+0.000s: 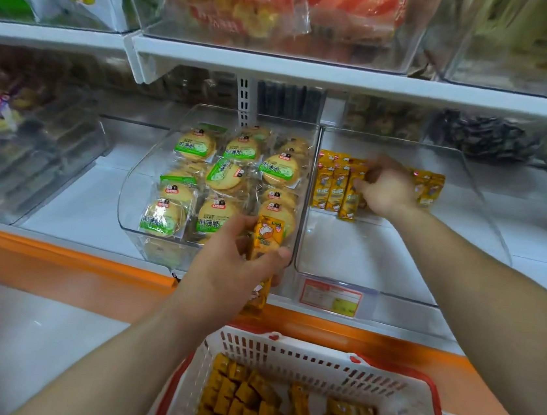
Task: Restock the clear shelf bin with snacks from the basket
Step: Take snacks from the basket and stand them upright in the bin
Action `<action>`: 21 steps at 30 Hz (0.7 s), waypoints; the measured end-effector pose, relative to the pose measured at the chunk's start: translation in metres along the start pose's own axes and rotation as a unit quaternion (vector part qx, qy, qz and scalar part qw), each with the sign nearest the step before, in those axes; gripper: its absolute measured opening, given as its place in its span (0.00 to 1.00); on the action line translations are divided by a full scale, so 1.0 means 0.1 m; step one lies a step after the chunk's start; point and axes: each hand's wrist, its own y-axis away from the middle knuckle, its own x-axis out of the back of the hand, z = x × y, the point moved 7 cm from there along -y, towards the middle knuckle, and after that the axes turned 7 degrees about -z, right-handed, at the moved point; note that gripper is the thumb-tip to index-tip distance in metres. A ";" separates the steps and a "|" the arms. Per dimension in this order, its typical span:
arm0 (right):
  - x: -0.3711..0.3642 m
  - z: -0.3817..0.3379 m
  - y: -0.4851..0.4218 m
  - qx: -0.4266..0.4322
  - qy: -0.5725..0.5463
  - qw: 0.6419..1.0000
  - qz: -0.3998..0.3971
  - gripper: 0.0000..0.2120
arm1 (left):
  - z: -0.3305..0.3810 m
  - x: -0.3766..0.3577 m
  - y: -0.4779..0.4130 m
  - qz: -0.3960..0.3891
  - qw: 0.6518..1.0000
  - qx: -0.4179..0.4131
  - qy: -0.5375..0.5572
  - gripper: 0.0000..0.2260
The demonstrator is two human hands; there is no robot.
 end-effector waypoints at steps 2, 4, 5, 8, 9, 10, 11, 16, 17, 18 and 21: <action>-0.03 0.03 0.03 -0.002 0.000 1.000 0.011 0.16 | -0.02 0.02 0.00 -0.003 1.000 -0.001 -0.005 0.11; -0.03 0.08 0.07 -0.015 -0.008 1.000 0.011 0.15 | -0.01 0.04 0.01 -0.005 1.000 -0.002 -0.006 0.12; -0.05 0.10 0.08 -0.024 -0.006 1.000 0.000 0.15 | -0.01 0.04 0.01 -0.006 1.000 -0.004 -0.006 0.13; -0.14 0.16 0.14 -0.042 0.028 0.998 -0.047 0.18 | 0.00 0.04 0.01 -0.006 1.000 -0.002 -0.004 0.14; -0.16 0.18 0.16 -0.045 0.038 0.996 -0.059 0.18 | 0.00 0.04 0.01 -0.006 1.000 -0.004 -0.006 0.14; -0.18 0.19 0.17 -0.047 0.044 0.996 -0.067 0.18 | 0.00 0.04 0.01 -0.005 1.000 -0.006 -0.009 0.13; -0.19 0.18 0.17 -0.048 0.050 0.995 -0.071 0.17 | 0.01 0.03 0.01 -0.005 1.000 -0.007 -0.012 0.13; -0.18 0.08 0.15 -0.037 0.114 0.991 -0.056 0.18 | 0.00 0.01 0.00 -0.006 1.000 -0.003 -0.016 0.13; -0.19 0.07 0.15 -0.035 0.122 0.990 -0.053 0.19 | 0.00 0.00 0.00 -0.005 1.000 -0.001 -0.017 0.13; -0.20 0.06 0.15 -0.032 0.127 0.990 -0.053 0.19 | 0.00 0.00 0.00 -0.003 1.000 -0.001 -0.017 0.14; -0.21 0.08 0.14 -0.038 0.122 0.990 -0.064 0.21 | 0.00 0.00 0.00 0.001 1.000 0.000 -0.013 0.13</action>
